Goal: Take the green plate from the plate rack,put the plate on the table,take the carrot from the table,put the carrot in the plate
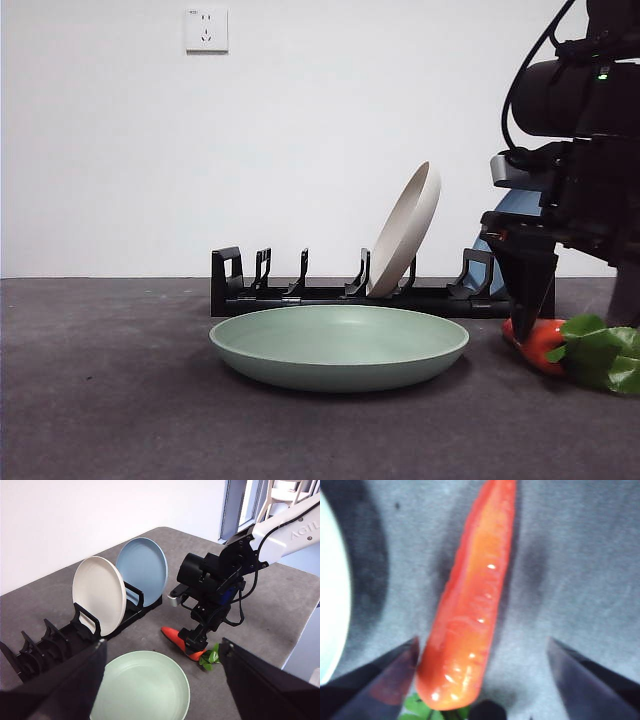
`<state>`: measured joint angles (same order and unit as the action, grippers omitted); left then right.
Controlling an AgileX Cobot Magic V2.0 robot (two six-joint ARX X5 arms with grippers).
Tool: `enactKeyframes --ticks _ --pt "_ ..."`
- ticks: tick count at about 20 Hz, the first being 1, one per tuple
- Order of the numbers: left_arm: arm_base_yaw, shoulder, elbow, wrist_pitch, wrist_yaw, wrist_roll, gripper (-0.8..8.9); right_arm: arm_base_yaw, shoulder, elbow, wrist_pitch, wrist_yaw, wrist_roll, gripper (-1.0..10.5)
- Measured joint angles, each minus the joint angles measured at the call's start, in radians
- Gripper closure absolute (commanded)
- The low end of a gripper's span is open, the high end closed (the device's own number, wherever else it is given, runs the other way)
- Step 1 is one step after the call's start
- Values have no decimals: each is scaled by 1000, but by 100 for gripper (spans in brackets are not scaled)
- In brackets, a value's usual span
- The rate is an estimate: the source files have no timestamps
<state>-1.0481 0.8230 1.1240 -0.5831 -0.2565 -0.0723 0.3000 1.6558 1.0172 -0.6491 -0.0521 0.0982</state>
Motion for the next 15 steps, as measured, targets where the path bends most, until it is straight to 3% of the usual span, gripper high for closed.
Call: enactKeyframes --ticks 2,5,7,12,15 --pt "0 0 0 0 0 0 436 8 5 0 2 0 0 793" --pt "0 0 0 3 -1 0 436 12 11 0 6 -23 0 809" --pt "0 0 0 18 -2 0 436 13 11 0 9 -24 0 959" --pt "0 0 0 24 -2 0 436 13 5 0 10 -23 -5 958" --pt "0 0 0 23 -2 0 436 13 -94 0 -3 -23 -5 958"
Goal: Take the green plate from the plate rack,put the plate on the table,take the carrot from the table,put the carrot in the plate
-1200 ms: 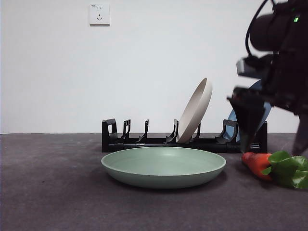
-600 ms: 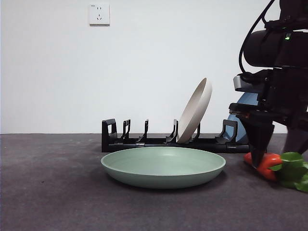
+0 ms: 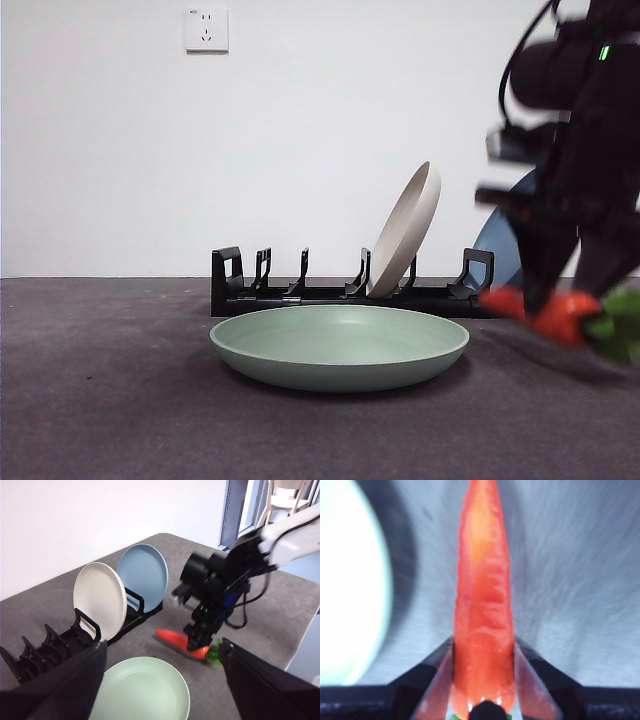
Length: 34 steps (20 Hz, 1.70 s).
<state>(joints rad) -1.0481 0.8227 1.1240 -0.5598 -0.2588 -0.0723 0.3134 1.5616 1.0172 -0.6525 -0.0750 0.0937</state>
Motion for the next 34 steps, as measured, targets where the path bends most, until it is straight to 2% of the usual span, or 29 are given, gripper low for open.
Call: enactKeyframes --ticks 4,7,9,12,15,19,22,25,26,27,28,29,30,34 --pt "0 0 0 0 0 0 436 12 -206 0 -2 -3 9 958" --pt "0 0 0 0 0 0 436 89 -255 0 0 -3 35 959" --pt "0 0 0 0 0 0 436 162 -233 0 32 -3 60 959" --pt "0 0 0 0 0 0 436 289 -170 0 170 -3 109 960" --pt "0 0 0 0 0 0 436 370 -63 0 276 -3 156 960" --pt "0 0 0 -1 0 0 436 388 101 0 343 16 189 959" --pt "0 0 0 -13 0 0 436 392 145 0 354 50 195 959" --pt "0 0 0 -14 0 0 436 393 169 2 359 48 198 945" --pt "0 0 0 -15 0 0 436 393 172 4 358 48 198 863" --pt "0 0 0 -15 0 0 436 393 172 4 359 48 198 737" --pt "0 0 0 -17 0 0 436 393 172 4 359 48 198 564" --pt "0 0 0 -24 0 0 436 393 172 4 359 48 198 453" --pt "0 0 0 -35 0 0 436 393 174 4 358 49 198 405" --pt "0 0 0 -46 0 0 436 393 171 4 348 49 198 407"
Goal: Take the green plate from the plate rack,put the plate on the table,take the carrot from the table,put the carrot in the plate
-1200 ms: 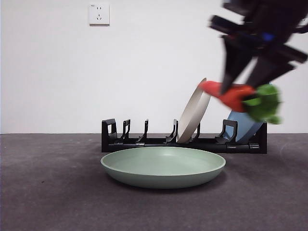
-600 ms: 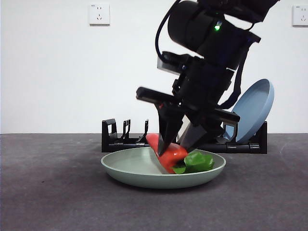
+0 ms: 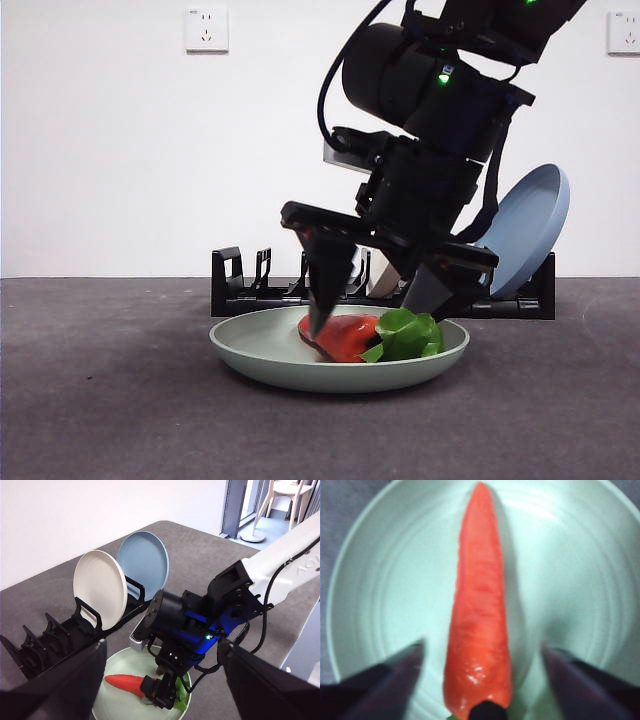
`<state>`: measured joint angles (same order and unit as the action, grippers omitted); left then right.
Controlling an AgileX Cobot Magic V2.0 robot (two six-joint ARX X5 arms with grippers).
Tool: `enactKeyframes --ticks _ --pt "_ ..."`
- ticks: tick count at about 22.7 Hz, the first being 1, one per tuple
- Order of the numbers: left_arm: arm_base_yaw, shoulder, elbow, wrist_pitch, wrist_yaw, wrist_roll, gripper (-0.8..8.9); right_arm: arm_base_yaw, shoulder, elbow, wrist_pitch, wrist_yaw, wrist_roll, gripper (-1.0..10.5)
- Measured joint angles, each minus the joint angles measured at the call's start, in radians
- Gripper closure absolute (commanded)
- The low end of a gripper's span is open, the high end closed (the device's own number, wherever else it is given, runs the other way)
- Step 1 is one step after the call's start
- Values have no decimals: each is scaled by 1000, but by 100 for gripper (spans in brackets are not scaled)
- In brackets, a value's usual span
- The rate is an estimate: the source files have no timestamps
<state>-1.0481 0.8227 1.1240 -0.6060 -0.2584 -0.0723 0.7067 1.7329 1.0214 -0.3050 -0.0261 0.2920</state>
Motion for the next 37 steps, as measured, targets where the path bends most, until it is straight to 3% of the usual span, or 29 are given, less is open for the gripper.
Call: enactKeyframes --ticks 6,17,25,27,30,31,37 --pt "0 0 0 -17 0 0 436 0 -219 0 -105 0 -16 407" --pt "0 0 0 -70 0 0 436 0 -726 2 -593 0 -99 412" --pt "0 0 0 -124 3 -1 442 0 -912 2 -832 -24 -107 431" --pt "0 0 0 -139 3 -2 485 0 -935 2 -849 -25 -109 578" --pt "0 0 0 -153 3 -5 767 0 -958 2 -849 -25 -114 959" --pt "0 0 0 -157 3 -7 838 0 -963 2 -849 -25 -118 951" --pt "0 0 0 -159 3 -7 821 0 -967 2 -847 -24 -132 949"
